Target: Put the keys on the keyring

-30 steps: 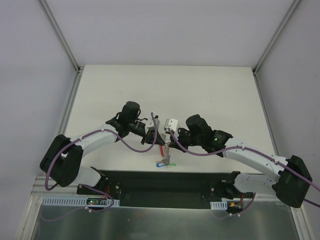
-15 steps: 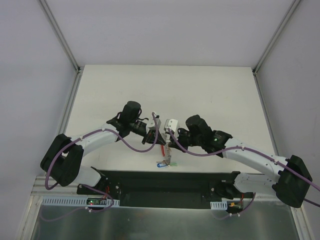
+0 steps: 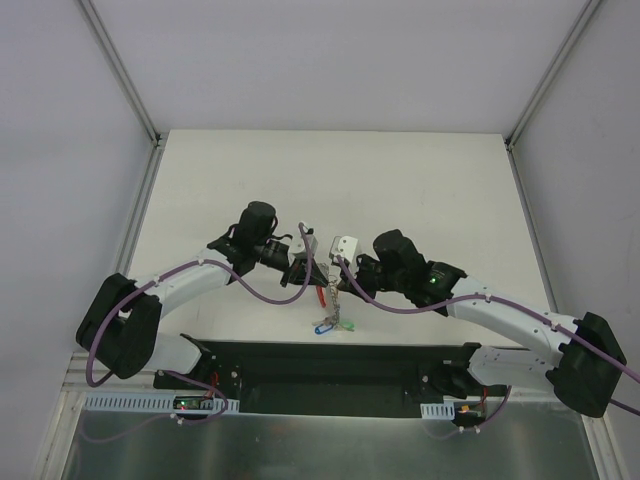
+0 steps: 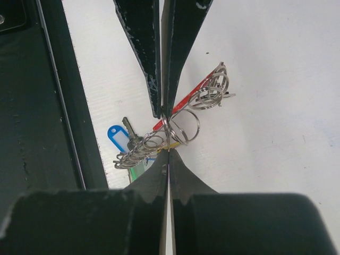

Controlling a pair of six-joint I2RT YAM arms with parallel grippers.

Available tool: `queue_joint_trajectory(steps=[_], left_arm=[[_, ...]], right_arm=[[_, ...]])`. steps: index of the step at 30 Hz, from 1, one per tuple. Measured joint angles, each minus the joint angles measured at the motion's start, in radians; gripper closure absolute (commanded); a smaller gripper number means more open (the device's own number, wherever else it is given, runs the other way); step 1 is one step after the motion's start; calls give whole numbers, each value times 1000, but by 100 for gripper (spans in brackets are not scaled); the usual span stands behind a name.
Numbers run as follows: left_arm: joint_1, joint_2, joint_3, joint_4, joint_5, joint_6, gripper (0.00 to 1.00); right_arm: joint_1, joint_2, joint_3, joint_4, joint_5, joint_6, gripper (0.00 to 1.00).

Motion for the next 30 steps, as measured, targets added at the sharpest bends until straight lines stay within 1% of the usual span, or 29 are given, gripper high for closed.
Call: queue_joint_trajectory(steps=[30], left_arm=[[0,-1,0,0,-16,0,100]], right_arm=[[-1,-4,-2,7,6,-1,99]])
